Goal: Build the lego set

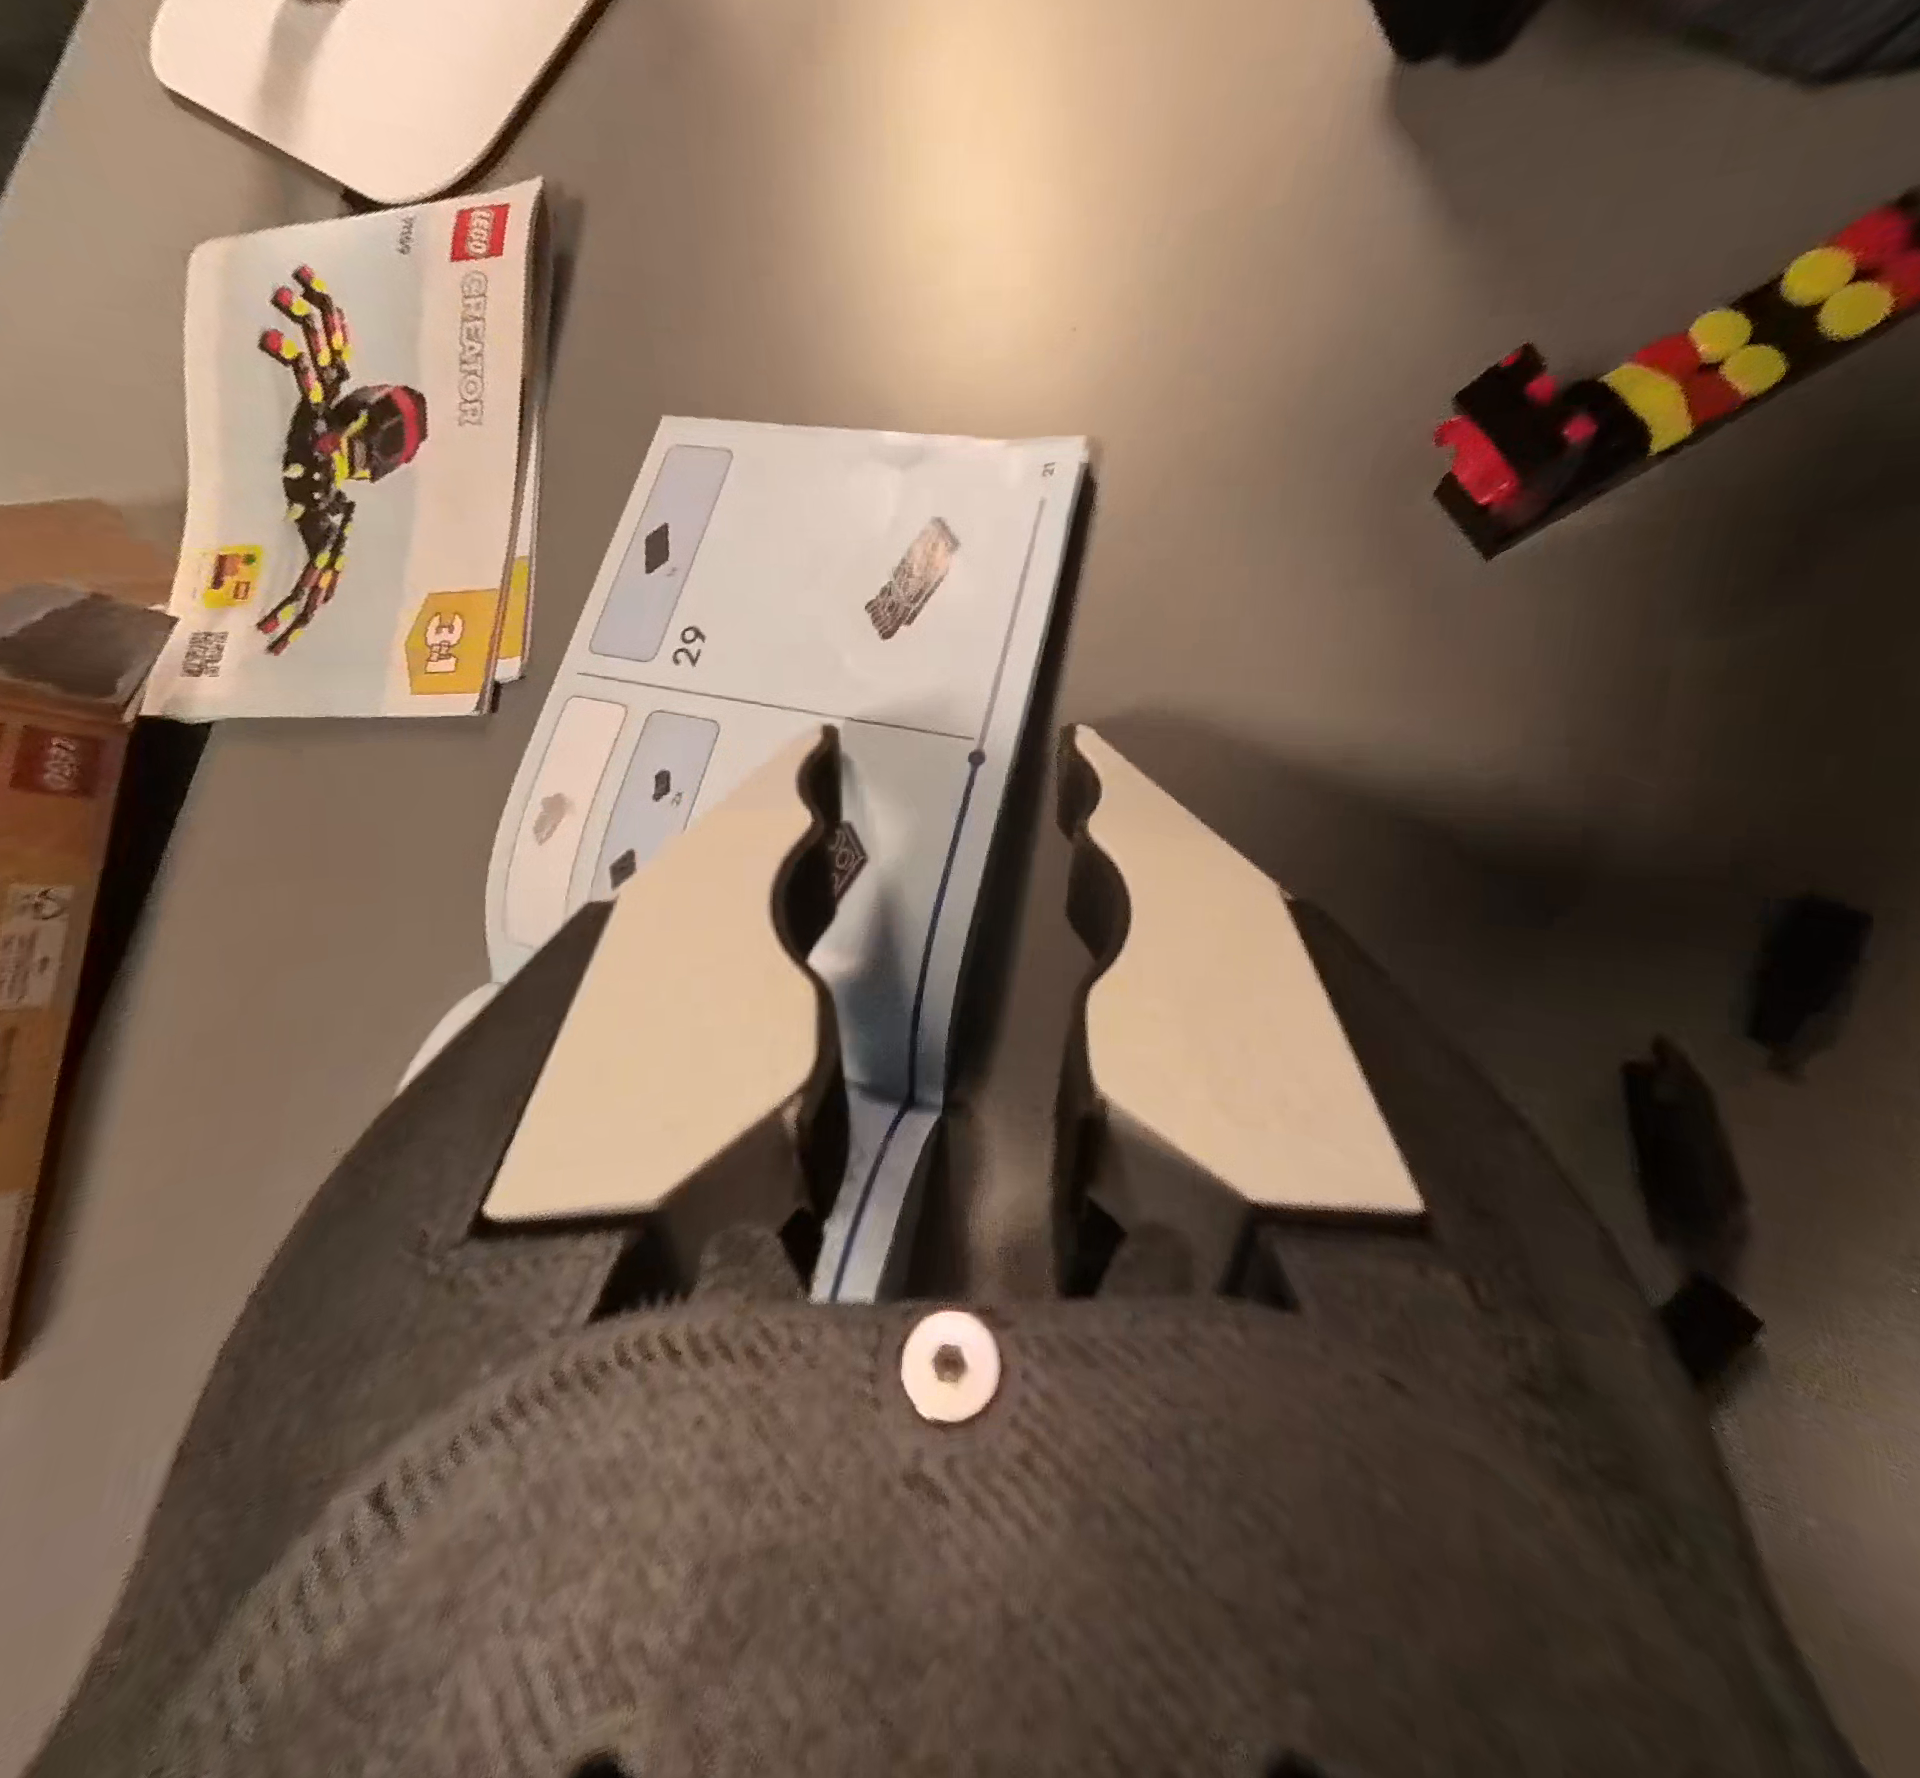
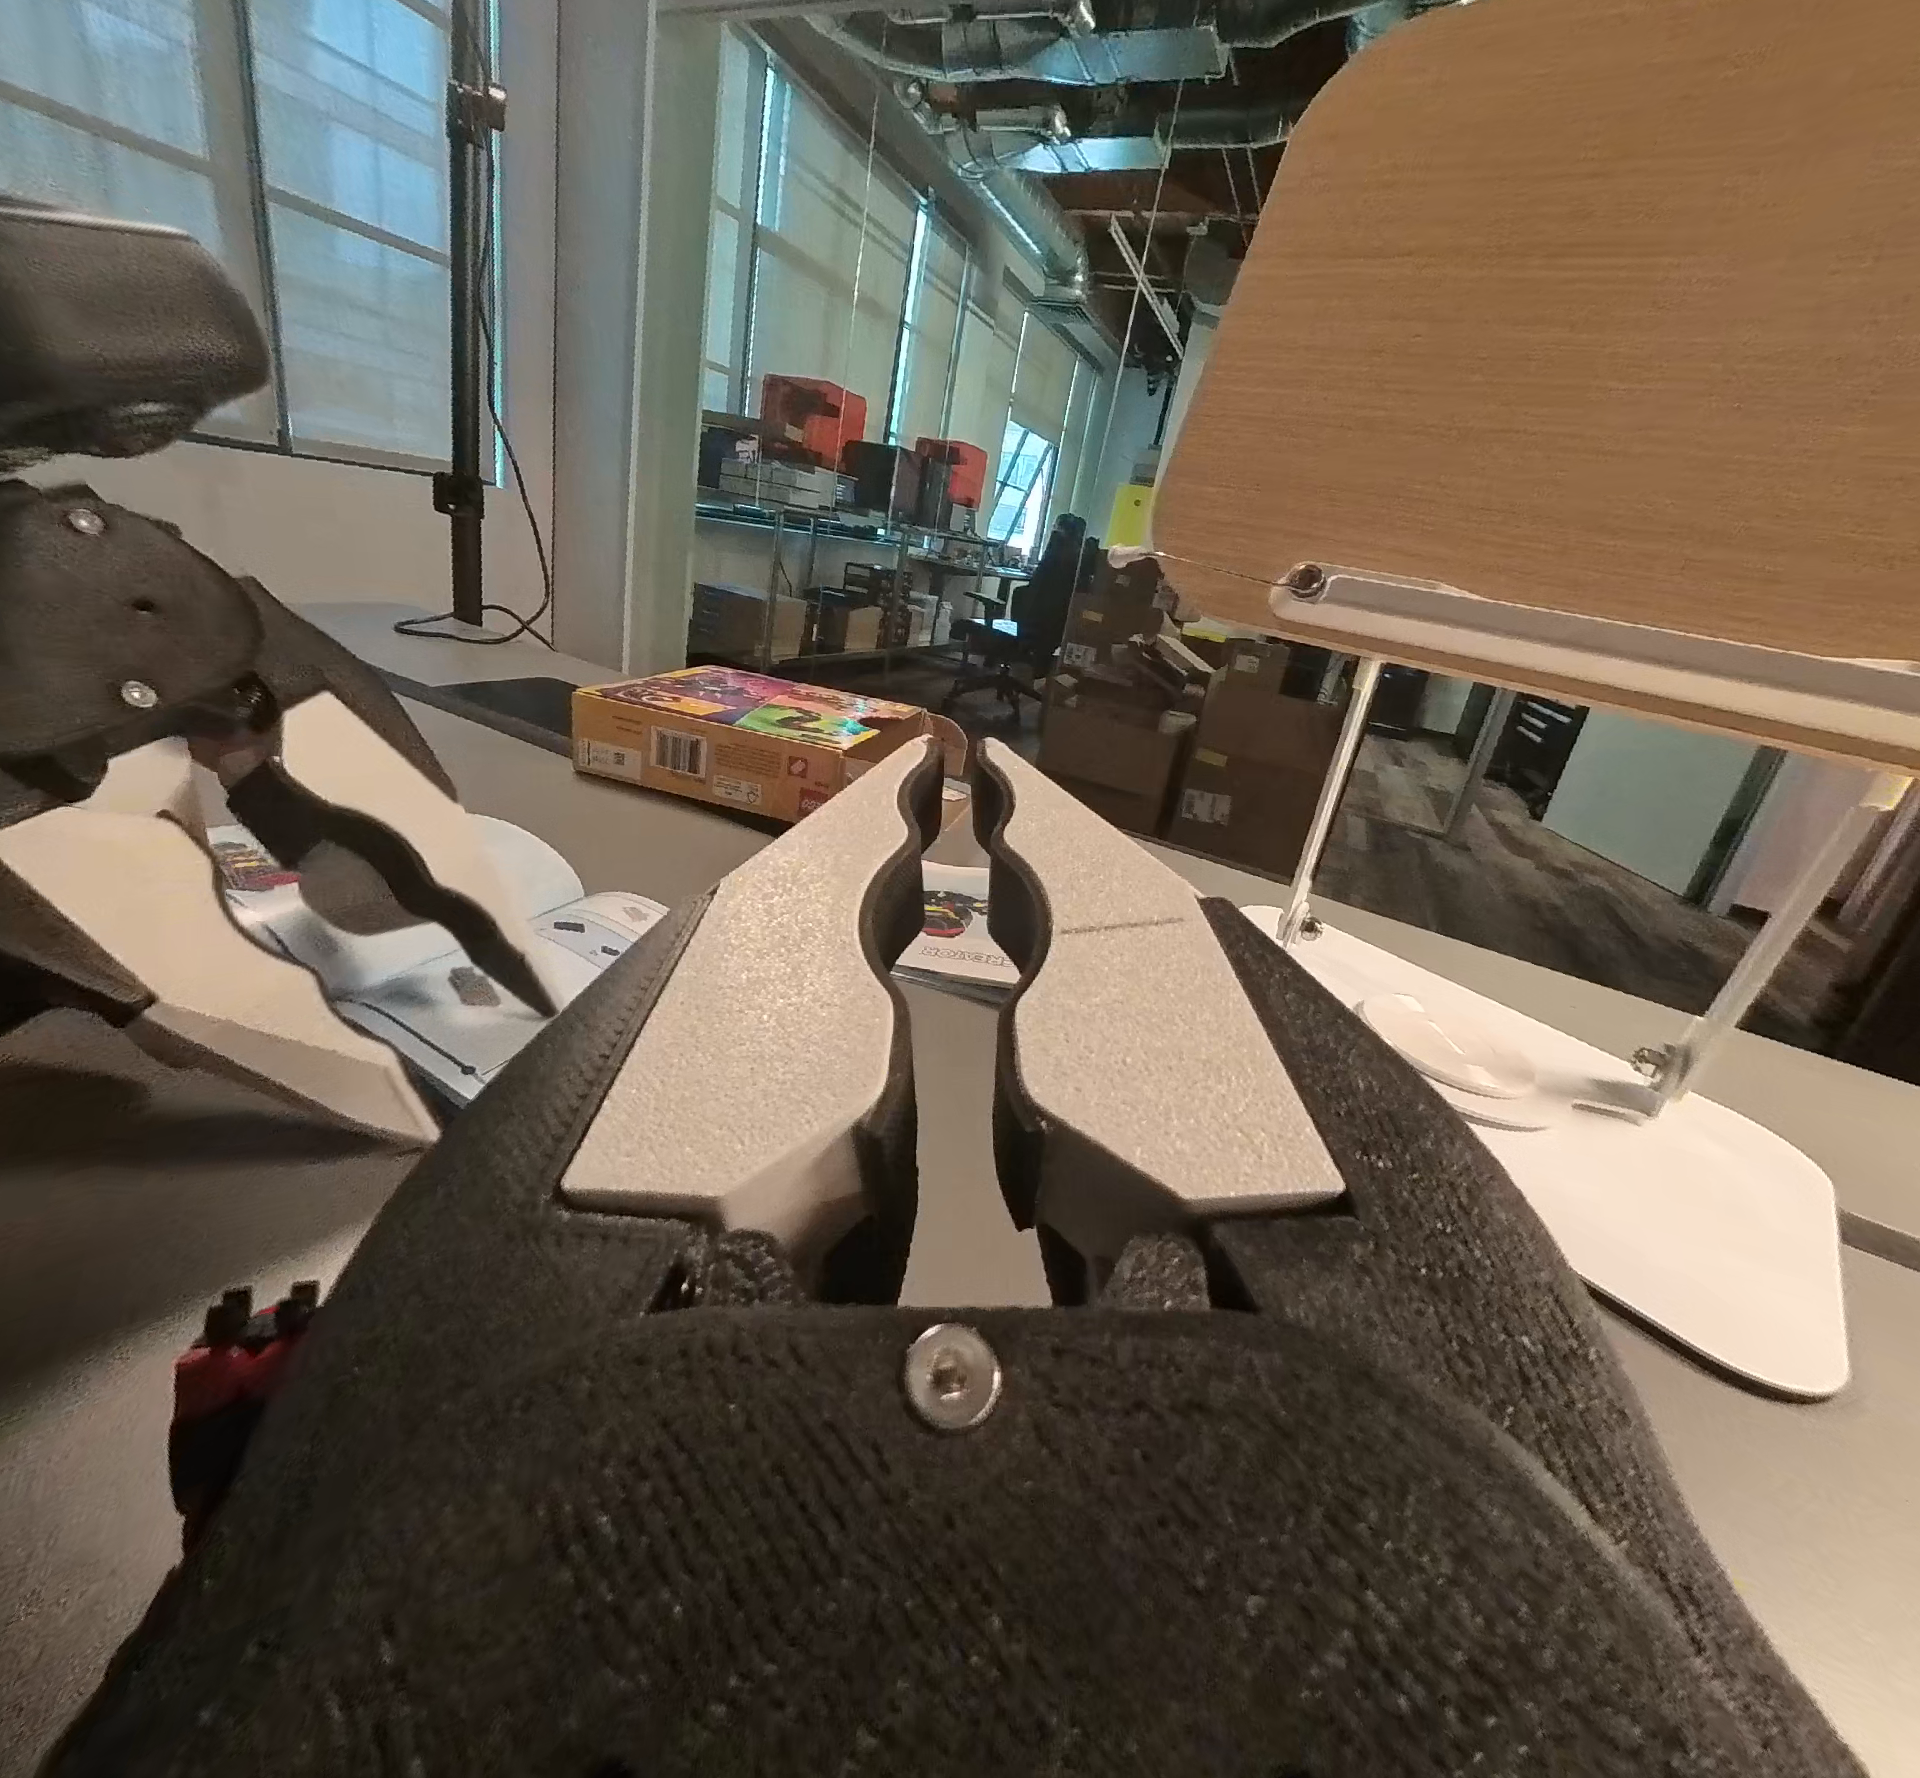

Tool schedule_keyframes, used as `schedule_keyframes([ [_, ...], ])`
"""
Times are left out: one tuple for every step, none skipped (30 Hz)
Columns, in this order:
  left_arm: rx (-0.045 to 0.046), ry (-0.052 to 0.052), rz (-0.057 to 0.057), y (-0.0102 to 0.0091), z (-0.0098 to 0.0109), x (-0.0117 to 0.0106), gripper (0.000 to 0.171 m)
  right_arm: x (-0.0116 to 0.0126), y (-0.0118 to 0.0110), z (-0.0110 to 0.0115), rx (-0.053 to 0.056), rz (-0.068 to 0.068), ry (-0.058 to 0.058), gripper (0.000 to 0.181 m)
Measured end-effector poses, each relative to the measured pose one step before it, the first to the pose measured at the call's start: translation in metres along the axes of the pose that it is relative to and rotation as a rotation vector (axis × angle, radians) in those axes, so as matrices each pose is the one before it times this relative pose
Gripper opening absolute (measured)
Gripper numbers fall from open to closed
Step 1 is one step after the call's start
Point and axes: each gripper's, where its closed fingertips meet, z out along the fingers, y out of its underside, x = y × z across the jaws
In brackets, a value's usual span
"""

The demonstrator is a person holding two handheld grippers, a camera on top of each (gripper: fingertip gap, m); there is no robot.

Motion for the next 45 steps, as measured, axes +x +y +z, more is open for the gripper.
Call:
schedule_keyframes([
  [0.00269, 0.0074, -0.0092, 0.00073, -0.00012, 0.00032, 0.038, -0.00079, -0.00007, -0.00001, -0.0005, -0.0028, -0.0014, 0.003],
  [0.00222, 0.0080, -0.0084, 0.00088, -0.00002, 0.00047, 0.034, -0.00081, 0.00004, -0.00004, -0.0006, -0.0039, -0.0019, 0.003],
  [0.00457, 0.0079, -0.0109, 0.00065, 0.00025, 0.00034, 0.029, -0.00104, -0.00007, -0.00002, -0.0006, -0.0030, -0.0026, 0.003],
  [0.00768, 0.0099, -0.0176, 0.00021, 0.00047, 0.00043, 0.025, -0.00111, -0.00015, -0.00009, -0.0002, -0.0032, -0.0032, 0.003],
  [0.00719, 0.0184, -0.0283, 0.00005, 0.00050, 0.00131, 0.022, -0.00110, -0.00011, -0.00011, -0.0001, -0.0047, -0.0031, 0.003],
  [0.00443, 0.0231, -0.0318, 0.00025, 0.00029, 0.00153, 0.019, -0.00104, -0.00002, -0.00004, -0.0005, -0.0049, -0.0027, 0.003],
  [0.00373, 0.0224, -0.0262, 0.00037, 0.00027, 0.00134, 0.015, -0.00090, -0.00006, -0.00003, -0.0008, -0.0045, -0.0024, 0.003],
  [0.00589, 0.0193, -0.0229, 0.00017, 0.00026, 0.00103, 0.010, -0.00084, 0.00004, -0.00004, -0.0007, -0.0038, -0.0021, 0.003],
  [0.00899, 0.0095, -0.0174, -0.00011, 0.00004, -0.00008, 0.009, -0.00051, -0.00006, -0.00006, -0.0004, -0.0024, -0.0014, 0.003],
  [0.00850, 0.0031, -0.0114, 0.00000, 0.00002, -0.00079, 0.007, -0.00025, -0.00001, -0.00003, -0.0003, -0.0004, -0.0006, 0.003],
  [0.00760, 0.0118, -0.0109, -0.00021, -0.00006, 0.00073, 0.004, -0.00004, -0.00001, -0.00010, -0.0001, 0.0008, 0.0001, 0.003],
  [0.00636, 0.0122, -0.0102, -0.00017, 0.00010, 0.00098, 0.002, 0.00021, -0.00010, -0.00005, 0.0002, 0.0011, 0.0005, 0.003],
  [0.00611, 0.0098, -0.0076, -0.00016, 0.00008, 0.00087, 0.000, 0.00018, 0.00000, -0.00007, 0.0002, 0.0012, 0.0004, 0.003],
  [0.00554, 0.0040, -0.0086, -0.00005, -0.00001, -0.00007, 0.000, 0.00008, 0.00000, 0.00002, 0.0001, 0.0010, 0.0003, 0.003],
  [0.00489, 0.0062, -0.0095, -0.00014, -0.00004, 0.00005, 0.000, 0.00008, -0.00003, -0.00008, 0.0002, 0.0004, 0.0000, 0.003],
  [0.00527, 0.0060, -0.0086, -0.00009, -0.00001, 0.00008, 0.000, -0.00002, -0.00002, 0.00001, 0.0002, -0.0001, -0.0002, 0.003],
  [0.00488, 0.0042, -0.0046, 0.00001, -0.00006, 0.00008, 0.000, -0.00005, -0.00001, 0.00000, 0.0001, -0.0005, -0.0006, 0.003],
  [0.00143, 0.0010, 0.0003, -0.00001, -0.00011, 0.00020, 0.000, -0.00014, -0.00005, 0.00001, 0.0002, -0.0007, -0.0006, 0.003],
  [-0.00028, -0.0031, 0.0057, 0.00003, -0.00007, 0.00012, 0.000, -0.00014, -0.00004, 0.00000, 0.0001, -0.0004, -0.0005, 0.003],
  [-0.00022, -0.0055, 0.0101, -0.00005, 0.00006, 0.00027, 0.000, 0.00002, -0.00001, 0.00002, 0.0002, -0.0001, -0.0006, 0.003],
  [0.00145, -0.0085, 0.0121, -0.00017, 0.00004, 0.00017, 0.000, 0.00003, -0.00008, -0.00005, 0.0006, 0.0005, -0.0003, 0.003],
  [0.00400, -0.0131, 0.0107, -0.00037, -0.00032, -0.00032, 0.000, 0.00030, -0.00005, -0.00003, 0.0007, 0.0010, 0.0005, 0.003],
  [0.01157, -0.0184, 0.0060, -0.00152, -0.00114, -0.00076, 0.000, 0.00039, -0.00004, -0.00012, 0.0006, 0.0021, 0.0009, 0.003],
  [0.01885, -0.0219, -0.0047, -0.00226, -0.00197, -0.00135, 0.000, 0.00049, -0.00003, -0.00009, 0.0009, 0.0031, 0.0007, 0.003],
  [0.02317, -0.0207, -0.0171, -0.00207, -0.00306, -0.00093, 0.000, 0.00042, -0.00013, -0.00008, 0.0008, 0.0031, 0.0007, 0.003],
  [0.03730, -0.0351, -0.0224, -0.00322, -0.00453, -0.00289, 0.000, 0.00033, 0.00000, -0.00004, 0.0004, 0.0022, 0.0006, 0.003],
  [0.04739, -0.0459, -0.0269, -0.00479, -0.00568, -0.00489, 0.000, 0.00008, -0.00009, -0.00015, 0.0005, 0.0009, 0.0002, 0.003],
  [0.05450, -0.0495, -0.0373, -0.00585, -0.00638, -0.00594, 0.000, -0.00002, -0.00008, -0.00007, 0.0004, -0.0003, -0.0004, 0.003],
  [0.06572, -0.0504, -0.0429, -0.00694, -0.00703, -0.00646, 0.000, -0.00013, 0.00001, 0.00008, -0.0001, -0.0007, -0.0005, 0.003],
  [0.06339, -0.0550, -0.0472, -0.00628, -0.00751, -0.00704, 0.000, -0.00001, 0.00002, -0.00001, -0.0001, -0.0006, -0.0004, 0.003],
  [0.05882, -0.0581, -0.0444, -0.00578, -0.00813, -0.00734, 0.000, -0.00011, -0.00003, 0.00000, 0.0000, -0.0005, -0.0003, 0.003],
  [0.05489, -0.0529, -0.0416, -0.00522, -0.00808, -0.00647, 0.000, -0.00010, 0.00000, -0.00002, -0.0001, -0.0006, -0.0003, 0.003],
  [0.04357, -0.0645, -0.0431, -0.00351, -0.00789, -0.00828, 0.000, 0.00000, 0.00002, -0.00001, -0.0001, -0.0004, -0.0002, 0.003],
  [0.03888, -0.0738, -0.0417, -0.00306, -0.00807, -0.00993, 0.000, 0.00005, -0.00007, 0.00001, -0.0002, -0.0002, 0.0001, 0.003],
  [0.03382, -0.0697, -0.0406, -0.00273, -0.00780, -0.00992, 0.000, -0.00016, 0.00001, 0.00007, -0.0003, -0.0006, 0.0000, 0.003],
  [0.02758, -0.0557, -0.0423, -0.00202, -0.00691, -0.00852, 0.000, -0.00016, -0.00001, -0.00003, -0.0003, -0.0014, -0.0004, 0.003],
  [0.02178, -0.0463, -0.0455, -0.00147, -0.00609, -0.00740, 0.000, -0.00026, 0.00000, 0.00005, -0.0003, -0.0019, -0.0007, 0.003],
  [0.01700, -0.0323, -0.0446, -0.00077, -0.00511, -0.00552, 0.000, -0.00035, -0.00004, -0.00005, -0.0003, -0.0021, -0.0008, 0.003],
  [0.01283, -0.0258, -0.0415, -0.00026, -0.00462, -0.00460, 0.000, -0.00026, -0.00001, 0.00006, -0.0003, -0.0020, -0.0006, 0.003],
  [0.01496, -0.0256, -0.0396, -0.00053, -0.00439, -0.00440, 0.000, -0.00023, -0.00002, -0.00004, -0.0003, -0.0016, -0.0004, 0.003],
  [0.01846, -0.0221, -0.0348, -0.00108, -0.00446, -0.00374, 0.000, -0.00016, -0.00003, -0.00002, -0.0001, -0.0012, -0.0004, 0.003],
  [0.01801, -0.0137, -0.0239, -0.00098, -0.00440, -0.00222, 0.000, -0.00007, 0.00000, -0.00002, -0.0001, -0.0006, -0.0001, 0.003],
  [0.01759, -0.0046, -0.0109, -0.00118, -0.00454, -0.00059, 0.005, 0.00003, -0.00001, -0.00010, -0.0001, -0.0001, 0.0000, 0.003],
  [0.01935, -0.0014, 0.0019, -0.00181, -0.00457, 0.00037, 0.008, 0.00021, 0.00000, -0.00007, 0.0001, 0.0007, 0.0004, 0.003],
  [0.02296, -0.0046, 0.0138, -0.00238, -0.00458, 0.00054, 0.010, 0.00028, -0.00007, -0.00006, 0.0000, 0.0013, 0.0010, 0.003],
])
